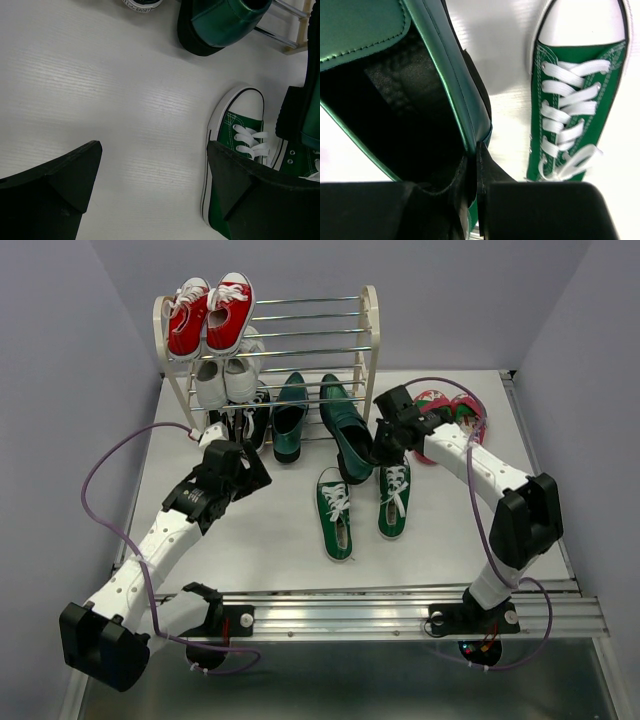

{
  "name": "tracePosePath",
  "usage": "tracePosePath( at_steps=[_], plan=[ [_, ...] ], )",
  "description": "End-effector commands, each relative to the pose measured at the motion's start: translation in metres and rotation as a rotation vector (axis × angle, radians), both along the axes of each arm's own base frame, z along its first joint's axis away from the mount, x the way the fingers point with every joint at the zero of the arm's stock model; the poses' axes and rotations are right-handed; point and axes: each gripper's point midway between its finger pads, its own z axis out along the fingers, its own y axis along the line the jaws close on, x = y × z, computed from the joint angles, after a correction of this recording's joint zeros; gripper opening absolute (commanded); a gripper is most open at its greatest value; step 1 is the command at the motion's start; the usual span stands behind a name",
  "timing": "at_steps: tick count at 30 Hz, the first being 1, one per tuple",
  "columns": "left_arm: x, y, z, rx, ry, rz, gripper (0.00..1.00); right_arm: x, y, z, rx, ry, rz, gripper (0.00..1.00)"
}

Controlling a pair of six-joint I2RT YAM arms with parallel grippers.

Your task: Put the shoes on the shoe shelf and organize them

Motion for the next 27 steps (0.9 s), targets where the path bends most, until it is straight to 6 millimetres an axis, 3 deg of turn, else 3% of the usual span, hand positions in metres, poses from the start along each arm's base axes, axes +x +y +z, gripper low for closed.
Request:
tracePosePath(
  at_steps=[1, 17, 24, 25, 27],
  plan=[
    [0.002, 0.002, 0.002, 0.007, -0.022, -0.006, 0.99, 0.052, 0.031, 0.064, 0.174, -0.235, -0.056, 0.01],
    [-0.001, 0.003, 0.008, -0.01, -0.047, -0.003, 0.99, 0.1, 0.057, 0.039, 0.198, -0.213, -0.162, 0.02],
    [-0.002, 0.002, 0.006, -0.014, -0.046, -0.006, 0.99, 0.116, 0.071, 0.044, 0.208, -0.222, -0.159, 0.03],
    [-0.003, 0.002, 0.006, -0.014, -0.044, -0.007, 0.99, 0.116, 0.07, 0.034, 0.185, -0.199, -0.162, 0.04],
    [-0.002, 0.002, 0.007, -0.016, -0.048, -0.007, 0.99, 0.117, 0.074, 0.036, 0.172, -0.199, -0.161, 0.05]
  ],
)
